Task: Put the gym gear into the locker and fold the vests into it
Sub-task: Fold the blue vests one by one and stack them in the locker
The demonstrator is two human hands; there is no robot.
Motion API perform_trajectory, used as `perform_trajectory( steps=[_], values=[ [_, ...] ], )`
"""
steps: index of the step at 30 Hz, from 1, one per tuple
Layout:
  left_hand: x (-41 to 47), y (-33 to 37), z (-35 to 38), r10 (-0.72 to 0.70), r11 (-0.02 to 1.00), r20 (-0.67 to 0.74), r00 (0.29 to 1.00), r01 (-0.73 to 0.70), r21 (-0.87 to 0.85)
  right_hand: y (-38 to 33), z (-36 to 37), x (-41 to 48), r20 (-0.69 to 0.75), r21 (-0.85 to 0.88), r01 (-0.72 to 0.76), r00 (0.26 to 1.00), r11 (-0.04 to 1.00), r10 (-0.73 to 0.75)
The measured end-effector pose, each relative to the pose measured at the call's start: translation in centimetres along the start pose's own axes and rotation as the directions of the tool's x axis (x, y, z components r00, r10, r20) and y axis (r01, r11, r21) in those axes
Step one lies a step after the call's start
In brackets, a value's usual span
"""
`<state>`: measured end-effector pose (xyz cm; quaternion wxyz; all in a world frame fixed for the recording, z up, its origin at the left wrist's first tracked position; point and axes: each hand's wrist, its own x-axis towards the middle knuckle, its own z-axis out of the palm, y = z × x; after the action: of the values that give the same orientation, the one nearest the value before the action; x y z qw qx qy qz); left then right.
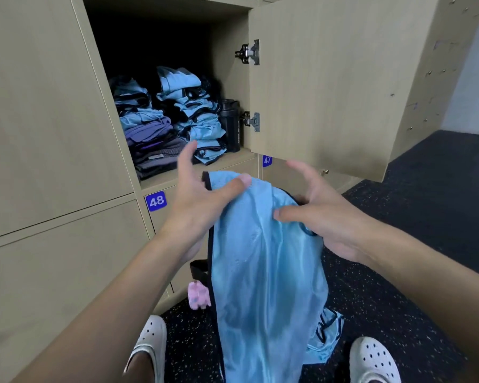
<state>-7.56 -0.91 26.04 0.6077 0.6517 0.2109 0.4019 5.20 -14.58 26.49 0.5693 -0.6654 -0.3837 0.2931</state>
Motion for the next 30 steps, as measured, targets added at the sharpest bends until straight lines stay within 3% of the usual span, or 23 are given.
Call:
perform_trajectory(
  steps=[3,6,8,11,13,17,19,21,25,27,30],
  values=[
    [-0.5,-0.9,0.1,-0.107,0.994,0.159,0.981,0.107,0.009,-0.1,-0.4,0.4,-0.131,0.131,0.059,0.990,0.990,-0.042],
    [-0.4,-1.1,0.1,-0.096,0.990,0.174,0.980,0.112,-0.086,-0.5,-1.4,0.6,-0.241,0.260,0.090,0.970,0.961,-0.026],
    [-0.3,-0.7,0.2,-0.066,0.989,0.124,0.990,0.081,-0.122,-0.3,-1.9,0.7,-0.156,0.294,0.048,0.988,0.955,-0.001],
    [-0.2,-0.3,0.3,-0.038,0.982,0.013,0.999,0.039,-0.187,0.4,-1.4,0.1,0.077,0.189,-0.051,0.996,0.981,0.037],
    [-0.2,-0.2,0.3,-0.040,0.976,-0.029,0.999,0.033,-0.214,1.0,-1.1,0.3,0.098,0.100,-0.035,0.995,0.994,0.025],
    [-0.6,-0.9,0.3,-0.158,0.973,0.183,0.970,0.185,-0.137,0.8,-1.4,0.7,-0.142,0.227,0.126,0.985,0.966,-0.095],
    [-0.8,-1.0,0.4,-0.181,0.968,0.222,0.958,0.213,-0.134,1.0,-1.9,1.0,-0.275,0.280,0.191,0.955,0.941,-0.112],
    [-0.6,-0.7,0.4,-0.146,0.968,0.169,0.975,0.176,-0.181,1.3,-2.2,1.2,-0.301,0.323,0.192,0.949,0.927,-0.092],
    [-0.2,-0.1,0.2,-0.099,0.963,0.027,0.995,0.102,-0.250,2.0,-1.7,0.8,-0.045,0.166,0.090,0.995,0.982,-0.084],
    [-0.2,0.0,0.1,-0.090,0.962,-0.019,0.996,0.082,-0.260,2.1,-1.7,1.1,-0.111,0.138,0.136,0.986,0.981,-0.122],
    [-0.1,0.1,0.0,-0.091,0.961,-0.066,0.994,0.070,-0.268,1.7,-2.5,1.3,-0.273,0.240,0.199,0.953,0.950,-0.131]
  ],
)
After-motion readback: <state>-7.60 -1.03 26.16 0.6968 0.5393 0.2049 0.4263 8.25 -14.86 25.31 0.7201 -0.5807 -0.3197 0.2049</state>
